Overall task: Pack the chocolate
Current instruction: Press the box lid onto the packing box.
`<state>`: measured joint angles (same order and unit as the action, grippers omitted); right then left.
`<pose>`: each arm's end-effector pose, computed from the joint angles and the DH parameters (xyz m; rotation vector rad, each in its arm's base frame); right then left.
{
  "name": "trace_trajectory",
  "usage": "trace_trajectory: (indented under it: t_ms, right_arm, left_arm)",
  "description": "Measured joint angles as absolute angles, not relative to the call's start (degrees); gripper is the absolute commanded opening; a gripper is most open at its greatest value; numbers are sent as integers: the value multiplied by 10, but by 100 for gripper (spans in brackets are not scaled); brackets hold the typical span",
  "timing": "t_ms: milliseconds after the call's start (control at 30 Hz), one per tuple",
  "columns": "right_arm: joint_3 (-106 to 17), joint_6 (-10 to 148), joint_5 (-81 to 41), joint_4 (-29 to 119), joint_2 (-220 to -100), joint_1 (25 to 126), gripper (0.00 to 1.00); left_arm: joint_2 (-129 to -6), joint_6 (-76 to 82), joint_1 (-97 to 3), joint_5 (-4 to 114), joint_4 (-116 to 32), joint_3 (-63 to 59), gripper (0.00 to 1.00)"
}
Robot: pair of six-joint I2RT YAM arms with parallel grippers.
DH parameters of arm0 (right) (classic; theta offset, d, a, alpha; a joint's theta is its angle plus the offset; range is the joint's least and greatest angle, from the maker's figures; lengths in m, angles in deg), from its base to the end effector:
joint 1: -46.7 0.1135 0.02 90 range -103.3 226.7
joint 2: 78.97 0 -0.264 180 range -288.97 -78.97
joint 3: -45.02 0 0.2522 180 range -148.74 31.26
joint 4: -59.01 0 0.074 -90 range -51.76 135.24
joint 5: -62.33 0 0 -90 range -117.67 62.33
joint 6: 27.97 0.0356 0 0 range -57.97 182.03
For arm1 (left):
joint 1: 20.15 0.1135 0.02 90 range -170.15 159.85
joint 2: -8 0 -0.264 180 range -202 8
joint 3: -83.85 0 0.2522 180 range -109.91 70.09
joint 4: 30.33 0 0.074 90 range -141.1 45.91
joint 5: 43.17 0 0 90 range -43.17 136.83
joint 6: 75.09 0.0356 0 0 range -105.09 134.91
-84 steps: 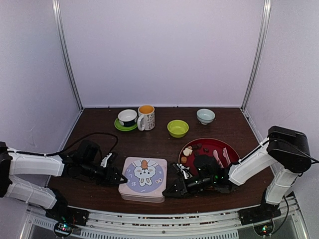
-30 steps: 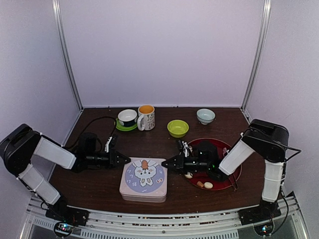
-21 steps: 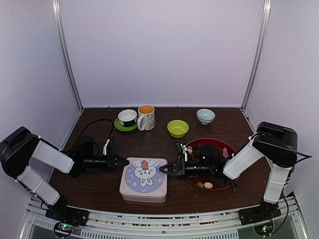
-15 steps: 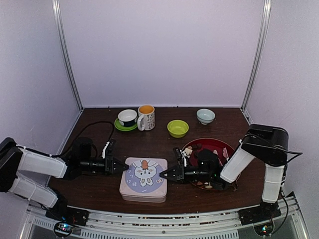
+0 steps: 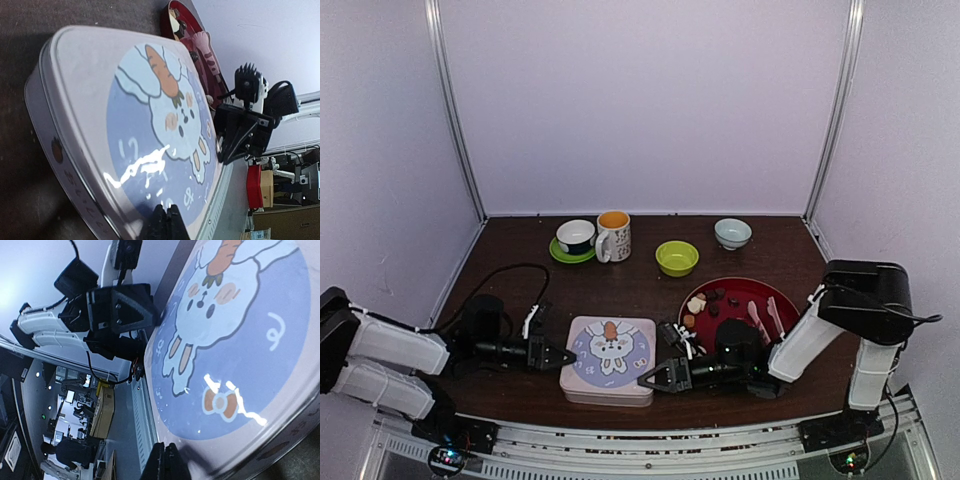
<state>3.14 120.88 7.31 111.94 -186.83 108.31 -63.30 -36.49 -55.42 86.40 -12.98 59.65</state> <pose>0.1267 0.2773 0.1111 -0.6092 2.2057 1.8785 0.1462 -0.1312 0.1285 0.1558 2.3935 -1.5493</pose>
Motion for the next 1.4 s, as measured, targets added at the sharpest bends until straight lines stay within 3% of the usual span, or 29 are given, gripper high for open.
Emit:
trace_trajectory:
  t_ms: [300,700,833,1067,1400]
  right_arm:
    - [56,1239,74,1189,-1890,1071,0]
    - [54,1205,74,1140,-1857,1071,0]
    - [21,1169,71,1053,-1828,1066,0]
    - [-91,1074,67,881,-1755,1030,0]
    - [-300,933,15,566,-1770,990,0]
  left_arm:
    - [-376,-382,-591,822,-322,638,0]
    - [-460,-379,-593,819,-247,656,0]
    - [-446,-377,-595,820,-254,656,0]
    - [-330,-373,-608,814,-437,619,0]
    - [-376,-361,-715,786,-593,489,0]
